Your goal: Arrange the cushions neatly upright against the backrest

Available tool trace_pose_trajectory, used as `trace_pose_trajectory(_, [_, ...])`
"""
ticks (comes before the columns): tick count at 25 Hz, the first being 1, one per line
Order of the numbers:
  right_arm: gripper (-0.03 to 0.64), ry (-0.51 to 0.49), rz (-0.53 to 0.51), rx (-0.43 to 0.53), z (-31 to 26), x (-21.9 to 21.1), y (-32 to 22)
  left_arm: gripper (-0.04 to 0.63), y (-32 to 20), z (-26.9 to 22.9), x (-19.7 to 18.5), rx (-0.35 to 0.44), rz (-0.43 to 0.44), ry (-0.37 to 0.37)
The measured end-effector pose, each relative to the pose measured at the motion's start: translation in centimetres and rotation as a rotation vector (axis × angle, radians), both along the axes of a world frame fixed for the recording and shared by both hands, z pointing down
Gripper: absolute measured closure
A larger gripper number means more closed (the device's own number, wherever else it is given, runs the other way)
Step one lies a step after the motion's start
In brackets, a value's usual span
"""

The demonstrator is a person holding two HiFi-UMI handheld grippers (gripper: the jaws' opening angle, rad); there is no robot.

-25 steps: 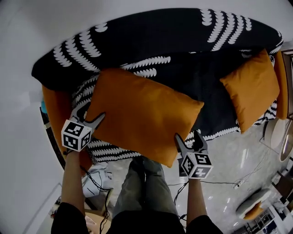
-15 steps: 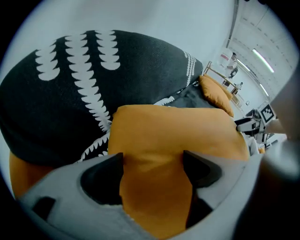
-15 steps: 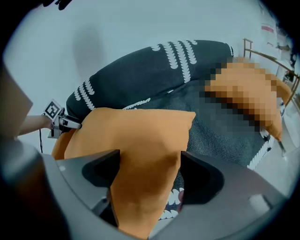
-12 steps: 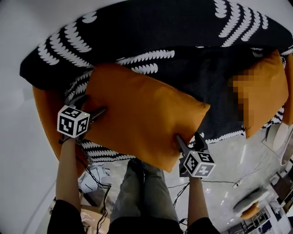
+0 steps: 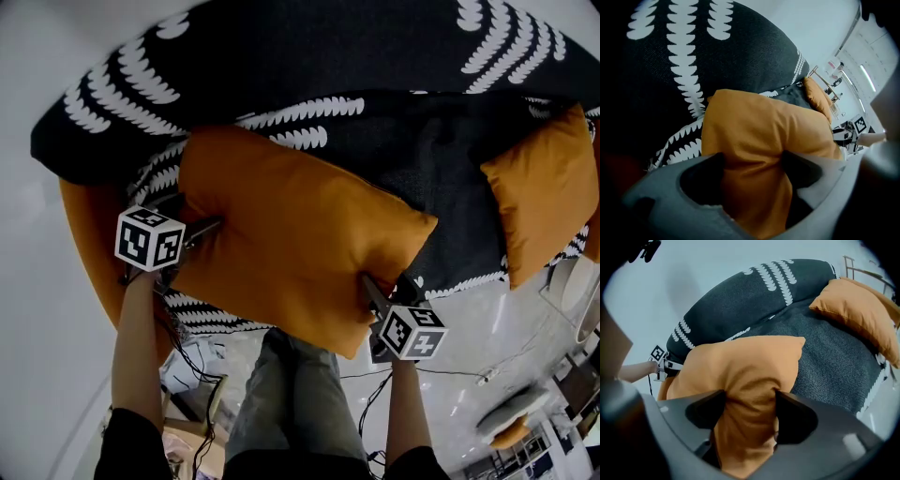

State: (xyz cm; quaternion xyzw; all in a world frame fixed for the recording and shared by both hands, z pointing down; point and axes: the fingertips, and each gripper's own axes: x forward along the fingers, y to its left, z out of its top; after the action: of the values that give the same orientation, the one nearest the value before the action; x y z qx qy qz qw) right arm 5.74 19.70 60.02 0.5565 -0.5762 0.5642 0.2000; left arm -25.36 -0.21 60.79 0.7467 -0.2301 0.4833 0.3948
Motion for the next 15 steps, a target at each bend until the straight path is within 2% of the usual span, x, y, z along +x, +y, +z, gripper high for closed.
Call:
trace_pose_trajectory(6, [0.339, 0.081, -0.023, 0.026, -1.5, 0.8, 0.4, 0.243, 1.1, -1.3, 1.8, 0.011, -0.004, 0.001])
trace_pose_trajectory(9, [0.362, 0.102, -0.039, 0.042, -2.0, 1.0, 0.2, 0.321, 1.2, -1.9, 2.6, 0.029, 0.006, 0.016])
trace_pose_trajectory(12, [0.377, 0.143, -0.050, 0.076, -2.6, 1.2, -0.5, 0.394, 0.6, -2.7, 2.9, 0.071, -0.030, 0.070])
trace_pose_trajectory(15, [0.387, 0.186, -0.069, 0.113, -3.4, 1.0, -0.9, 0.453, 0.3, -3.8, 2.5, 0.153, -0.041, 0.093])
